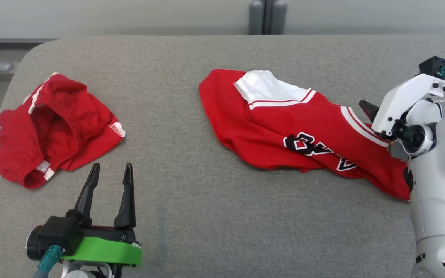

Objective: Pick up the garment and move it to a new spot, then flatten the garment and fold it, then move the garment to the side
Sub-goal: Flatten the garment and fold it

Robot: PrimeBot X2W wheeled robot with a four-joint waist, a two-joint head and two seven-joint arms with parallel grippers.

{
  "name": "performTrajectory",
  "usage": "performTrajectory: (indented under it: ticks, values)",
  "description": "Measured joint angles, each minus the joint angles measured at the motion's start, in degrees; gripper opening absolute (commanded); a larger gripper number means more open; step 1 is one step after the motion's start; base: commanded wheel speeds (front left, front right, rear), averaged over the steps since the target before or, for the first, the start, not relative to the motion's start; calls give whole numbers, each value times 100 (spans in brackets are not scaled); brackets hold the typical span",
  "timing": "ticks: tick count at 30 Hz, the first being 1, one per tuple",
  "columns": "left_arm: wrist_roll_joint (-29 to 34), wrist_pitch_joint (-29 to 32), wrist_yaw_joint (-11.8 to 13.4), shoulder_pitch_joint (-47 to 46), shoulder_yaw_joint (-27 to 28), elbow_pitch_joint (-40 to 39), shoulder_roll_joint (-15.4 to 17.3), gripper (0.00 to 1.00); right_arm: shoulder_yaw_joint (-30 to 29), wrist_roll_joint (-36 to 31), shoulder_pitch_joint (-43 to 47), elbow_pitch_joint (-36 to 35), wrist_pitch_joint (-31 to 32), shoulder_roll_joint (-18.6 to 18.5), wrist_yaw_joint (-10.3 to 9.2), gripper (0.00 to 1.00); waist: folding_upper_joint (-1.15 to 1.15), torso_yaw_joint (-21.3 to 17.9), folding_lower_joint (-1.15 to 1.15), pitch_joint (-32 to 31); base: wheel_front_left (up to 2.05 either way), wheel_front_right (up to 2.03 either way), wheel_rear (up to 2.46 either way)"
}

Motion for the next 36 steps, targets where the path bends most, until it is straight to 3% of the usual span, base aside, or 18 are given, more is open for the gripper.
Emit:
performTrajectory:
  ticks: [10,15,16,18,20,22,25,33,36]
  values:
    - [-3,0,0,-155,-199,-5,62,100,-1704,-803,-954,1526,14,188,-1,100,0,551,0,377,0,0,0]
    - [-12,0,0,-163,-235,-7,66,100,-2101,-1149,-1311,2018,-294,191,-1,100,0,734,0,506,0,0,0]
    - [-19,0,0,-165,-238,-7,66,100,-2136,-1182,-1379,2081,-404,190,-1,48,0,758,0,521,0,0,0]
    - [-43,0,0,-170,-242,-5,66,100,-2139,-1313,-1498,2203,-679,190,-1,0,0,808,0,547,0,0,0]
    - [-43,0,0,-170,-241,-3,65,100,-2075,-1432,-1561,2274,-946,192,-1,0,0,836,0,555,0,0,0]
    - [-44,0,0,-173,-243,3,62,100,-1896,-1512,-1687,2303,-1329,189,-1,0,0,851,0,548,0,0,0]
    - [-54,0,0,-188,-244,12,49,100,-1150,-1365,-2120,2348,-2172,187,-1,0,0,875,0,527,0,0,0]
    - [-88,0,0,-237,-224,27,24,100,1705,-449,-2947,1947,-4287,179,-1,0,0,926,0,422,0,0,0]
    - [-88,0,0,-235,-207,45,13,100,2608,-58,-3204,1666,-4889,-14,1,0,0,930,0,342,0,0,0]
